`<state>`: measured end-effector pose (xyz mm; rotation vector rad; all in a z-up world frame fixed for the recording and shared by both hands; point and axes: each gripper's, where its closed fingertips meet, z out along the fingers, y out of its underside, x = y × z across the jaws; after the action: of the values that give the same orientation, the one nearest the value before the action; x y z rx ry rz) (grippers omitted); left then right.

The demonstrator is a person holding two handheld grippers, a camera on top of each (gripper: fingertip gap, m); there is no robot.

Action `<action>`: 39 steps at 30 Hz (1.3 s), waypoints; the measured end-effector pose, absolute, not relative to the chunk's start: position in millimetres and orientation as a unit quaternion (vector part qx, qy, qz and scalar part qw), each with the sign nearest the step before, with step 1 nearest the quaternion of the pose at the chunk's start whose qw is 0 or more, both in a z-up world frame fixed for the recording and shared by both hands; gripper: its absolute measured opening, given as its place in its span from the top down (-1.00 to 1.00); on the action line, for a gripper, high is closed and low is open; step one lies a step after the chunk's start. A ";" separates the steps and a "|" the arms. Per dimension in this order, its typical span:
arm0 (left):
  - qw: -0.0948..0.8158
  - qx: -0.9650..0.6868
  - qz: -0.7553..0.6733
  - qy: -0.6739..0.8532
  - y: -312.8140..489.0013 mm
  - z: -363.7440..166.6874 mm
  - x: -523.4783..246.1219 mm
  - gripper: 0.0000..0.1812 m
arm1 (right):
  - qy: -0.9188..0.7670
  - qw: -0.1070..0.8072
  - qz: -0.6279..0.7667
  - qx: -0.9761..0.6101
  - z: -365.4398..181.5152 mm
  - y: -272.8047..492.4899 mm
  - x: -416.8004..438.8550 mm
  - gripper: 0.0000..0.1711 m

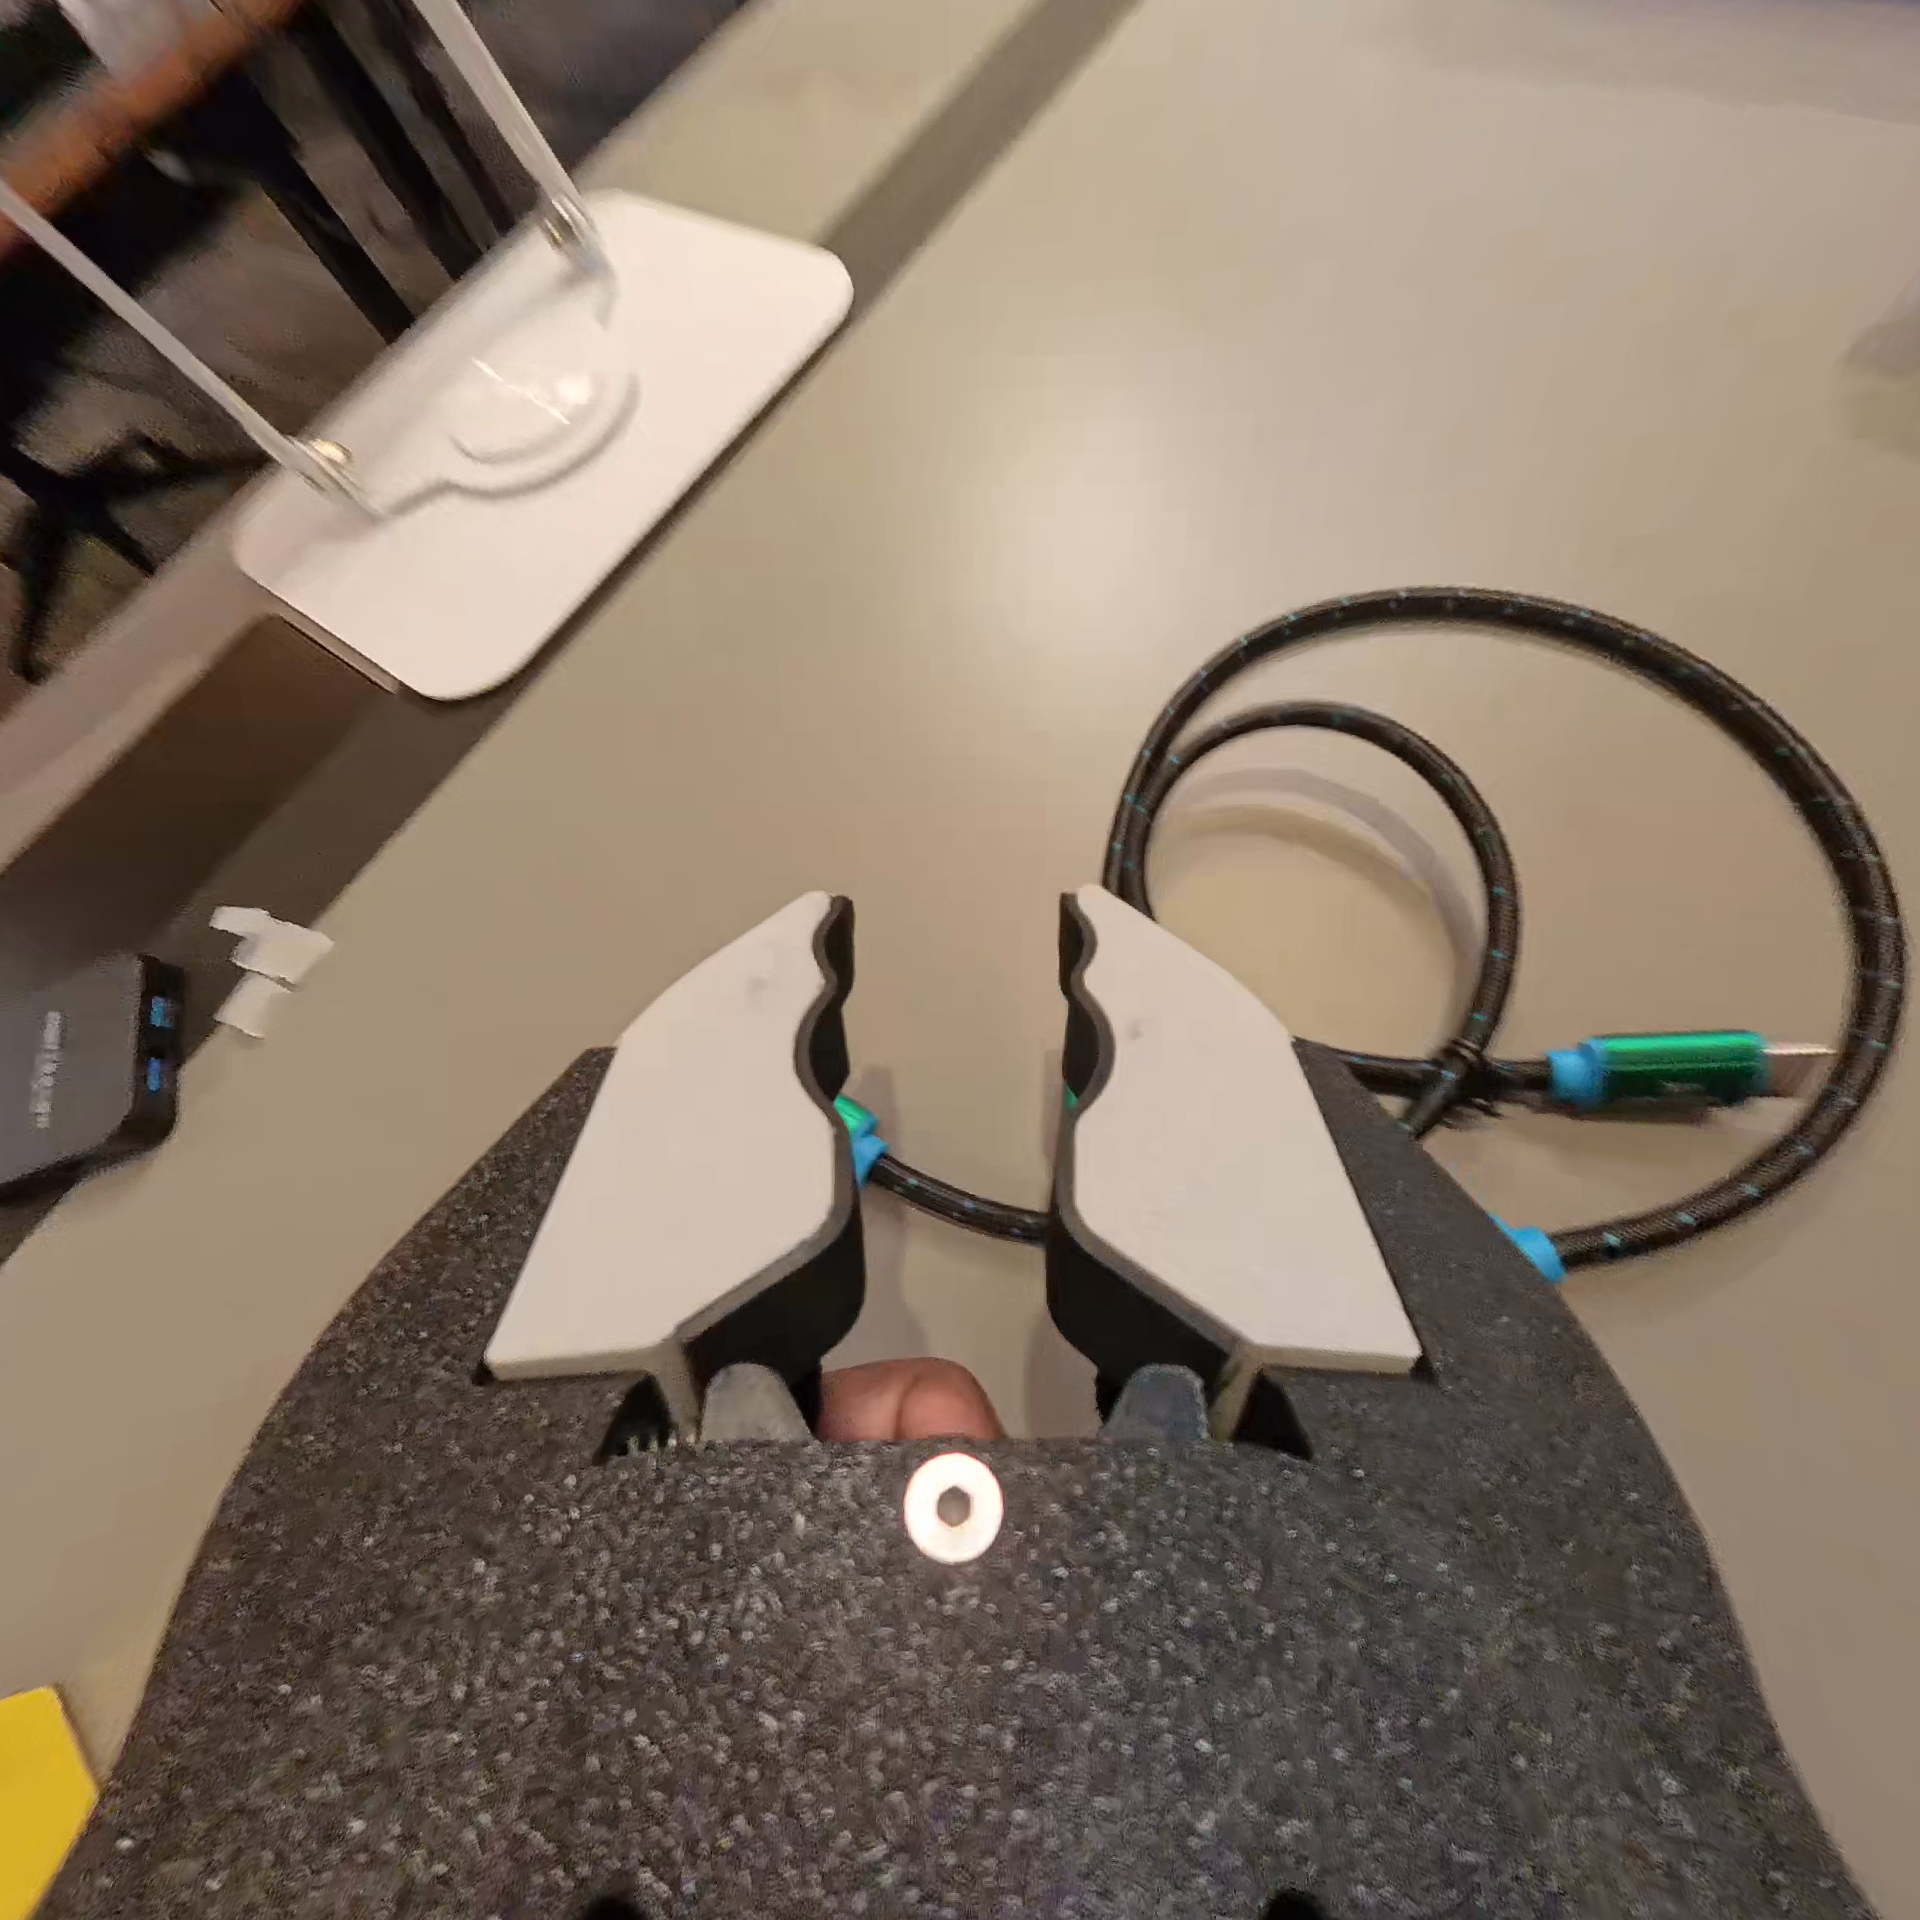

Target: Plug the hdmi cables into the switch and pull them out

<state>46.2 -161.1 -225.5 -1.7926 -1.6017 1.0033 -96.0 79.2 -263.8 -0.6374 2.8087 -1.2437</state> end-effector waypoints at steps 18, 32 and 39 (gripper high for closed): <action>0.287 -0.566 0.429 -0.643 -196.4 -239.0 60.1 1.00 | 0.905 -0.018 -0.422 -0.047 -269.4 -5.0 -126.2 0.52; 0.242 -0.563 0.451 -0.649 -203.1 -242.7 60.0 0.91 | 0.918 -0.004 -0.388 -0.082 -280.8 -4.3 -115.9 0.62; 0.236 -0.525 0.500 -0.647 -214.8 -229.2 66.2 0.82 | 0.885 0.039 -0.458 -0.070 -256.6 -57.1 -110.7 0.64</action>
<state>66.2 -214.8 -229.2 -1.4404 -1.7746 1.3718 -110.7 -57.1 -256.6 -0.2162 2.7155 -1.4039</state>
